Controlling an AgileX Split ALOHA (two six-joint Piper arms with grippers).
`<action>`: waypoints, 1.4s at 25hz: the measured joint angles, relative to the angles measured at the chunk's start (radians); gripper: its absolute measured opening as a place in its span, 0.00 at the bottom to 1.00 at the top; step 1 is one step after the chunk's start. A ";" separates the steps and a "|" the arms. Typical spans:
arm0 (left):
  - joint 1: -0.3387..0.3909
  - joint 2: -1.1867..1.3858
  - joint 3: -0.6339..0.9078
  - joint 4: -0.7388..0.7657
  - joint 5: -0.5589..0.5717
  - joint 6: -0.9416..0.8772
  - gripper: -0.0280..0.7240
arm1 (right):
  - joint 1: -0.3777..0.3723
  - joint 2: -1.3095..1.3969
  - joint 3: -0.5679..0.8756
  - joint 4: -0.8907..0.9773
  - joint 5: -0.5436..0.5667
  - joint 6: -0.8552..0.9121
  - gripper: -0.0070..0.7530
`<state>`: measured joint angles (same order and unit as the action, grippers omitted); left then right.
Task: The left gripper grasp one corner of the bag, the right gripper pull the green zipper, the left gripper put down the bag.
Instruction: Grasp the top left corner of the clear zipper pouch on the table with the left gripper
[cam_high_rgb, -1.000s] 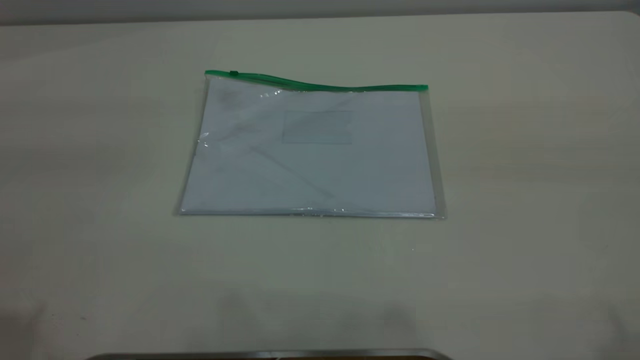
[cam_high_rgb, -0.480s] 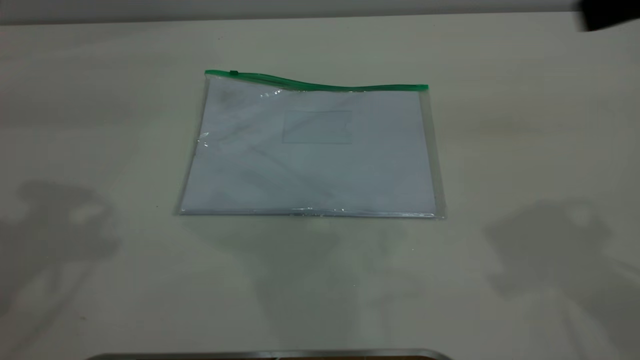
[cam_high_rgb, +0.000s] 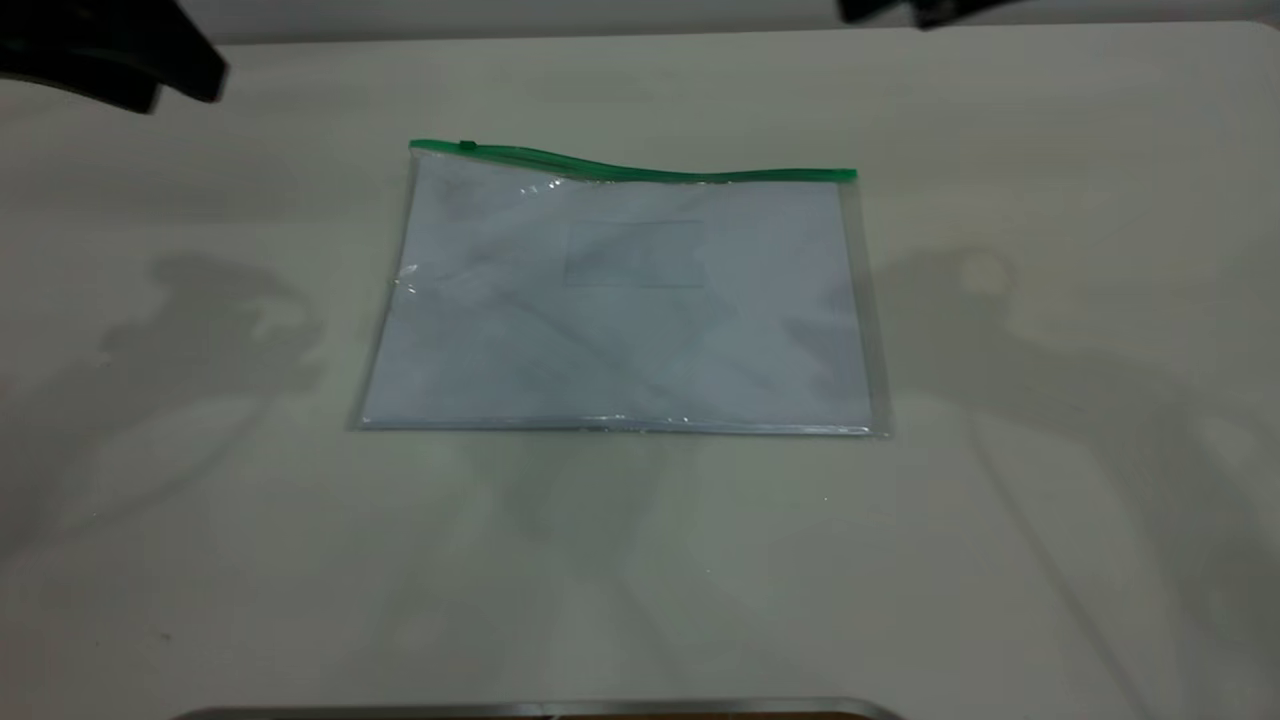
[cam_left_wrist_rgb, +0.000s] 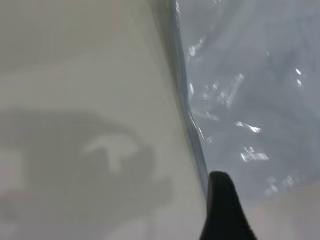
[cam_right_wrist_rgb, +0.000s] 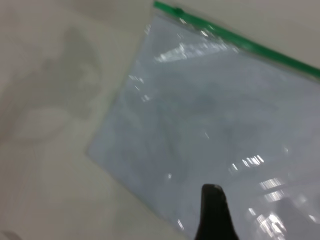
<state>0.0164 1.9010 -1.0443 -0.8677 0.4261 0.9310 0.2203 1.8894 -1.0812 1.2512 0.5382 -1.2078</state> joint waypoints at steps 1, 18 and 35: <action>0.000 0.037 -0.031 -0.003 0.000 0.006 0.73 | 0.000 0.033 -0.033 0.013 0.018 -0.005 0.75; -0.002 0.689 -0.686 -0.188 0.238 0.151 0.73 | 0.000 0.157 -0.123 0.095 0.085 -0.012 0.73; -0.062 0.769 -0.718 -0.277 0.232 0.230 0.52 | 0.000 0.157 -0.123 0.095 0.103 -0.013 0.73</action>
<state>-0.0452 2.6698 -1.7623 -1.1443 0.6583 1.1608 0.2203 2.0463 -1.2043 1.3466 0.6411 -1.2204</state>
